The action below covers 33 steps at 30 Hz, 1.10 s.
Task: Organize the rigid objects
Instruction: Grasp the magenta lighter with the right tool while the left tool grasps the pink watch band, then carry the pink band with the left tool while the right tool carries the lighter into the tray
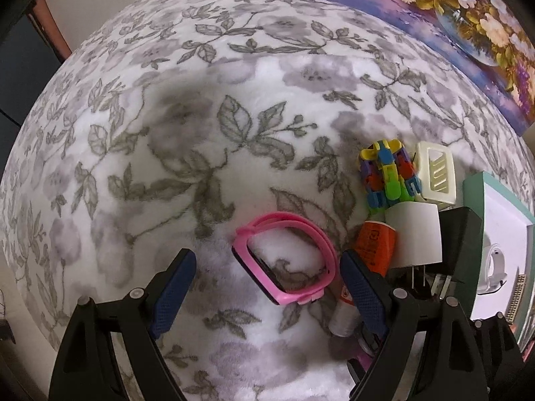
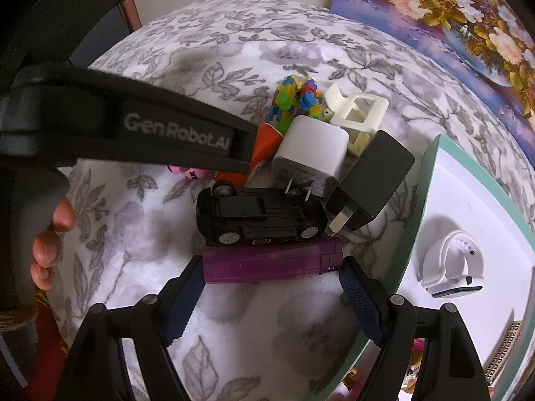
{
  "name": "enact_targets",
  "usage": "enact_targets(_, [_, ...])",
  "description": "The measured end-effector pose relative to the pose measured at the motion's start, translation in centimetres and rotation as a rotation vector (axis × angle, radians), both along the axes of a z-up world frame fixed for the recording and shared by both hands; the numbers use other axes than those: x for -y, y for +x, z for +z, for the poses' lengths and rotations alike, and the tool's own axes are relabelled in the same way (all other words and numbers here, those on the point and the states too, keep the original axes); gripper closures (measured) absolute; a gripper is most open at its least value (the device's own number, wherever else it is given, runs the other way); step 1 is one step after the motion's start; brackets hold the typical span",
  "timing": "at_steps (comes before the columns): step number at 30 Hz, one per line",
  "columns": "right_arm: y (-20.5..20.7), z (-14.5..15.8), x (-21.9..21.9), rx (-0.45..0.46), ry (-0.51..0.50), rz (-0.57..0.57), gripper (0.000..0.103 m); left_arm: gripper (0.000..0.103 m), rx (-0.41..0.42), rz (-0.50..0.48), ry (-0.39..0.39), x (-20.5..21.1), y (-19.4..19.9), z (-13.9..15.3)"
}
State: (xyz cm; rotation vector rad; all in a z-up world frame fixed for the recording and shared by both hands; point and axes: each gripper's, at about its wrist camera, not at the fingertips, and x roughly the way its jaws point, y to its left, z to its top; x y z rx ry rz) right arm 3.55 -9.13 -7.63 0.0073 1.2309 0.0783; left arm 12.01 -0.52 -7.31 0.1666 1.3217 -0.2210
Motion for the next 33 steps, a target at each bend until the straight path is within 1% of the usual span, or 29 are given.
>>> enact_targets(1, [0.0, 0.0, 0.0, 0.0, -0.001, 0.001, 0.02, 0.015, 0.003, -0.001, 0.002, 0.9, 0.3, -0.6])
enact_targets(4, [-0.1, 0.0, 0.0, 0.001, -0.001, 0.0, 0.02, 0.015, 0.011, -0.004, 0.008, 1.3, 0.4, -0.7])
enact_targets(7, [-0.1, 0.0, 0.0, 0.001, -0.002, -0.004, 0.02, 0.015, 0.027, -0.024, 0.035, 1.5, 0.5, -1.3])
enact_targets(9, [-0.1, -0.1, -0.1, 0.0, -0.007, -0.003, 0.02, 0.018, 0.025, -0.027, 0.03, 1.9, 0.5, -1.5])
enact_targets(11, [-0.1, -0.1, -0.1, -0.001, -0.01, -0.002, 0.02, 0.027, 0.009, -0.025, 0.005, 1.9, 0.4, -1.5])
enact_targets(14, [0.0, -0.2, -0.1, 0.0, -0.007, -0.002, 0.02, 0.035, 0.004, -0.043, -0.012, 2.5, 0.2, -1.5])
enact_targets(16, [0.0, -0.1, -0.2, 0.0, -0.003, -0.002, 0.02, 0.035, 0.006, -0.049, -0.004, 2.8, 0.0, -1.4])
enact_targets(20, [-0.3, 0.2, 0.0, 0.004, 0.017, -0.006, 0.02, 0.036, -0.012, -0.033, -0.021, 2.5, -0.1, -1.1])
enact_targets(22, [-0.5, 0.8, 0.3, 0.015, 0.037, -0.019, 0.02, 0.036, -0.009, -0.025, -0.029, 2.2, 0.0, -0.8])
enact_targets(25, [-1.0, 1.9, 1.1, 0.036, 0.065, -0.044, 0.02, 0.036, 0.016, -0.023, -0.03, 2.3, -0.4, 0.4])
enact_targets(29, [-1.9, 3.4, 1.9, 0.07, 0.075, -0.067, 0.02, 0.036, 0.06, -0.018, -0.053, 2.4, -1.2, 2.5])
enact_targets(33, [-2.9, 4.9, 3.4, 0.112, 0.075, -0.112, 0.02, 0.036, 0.116, -0.035, -0.075, 2.8, -2.3, 5.2])
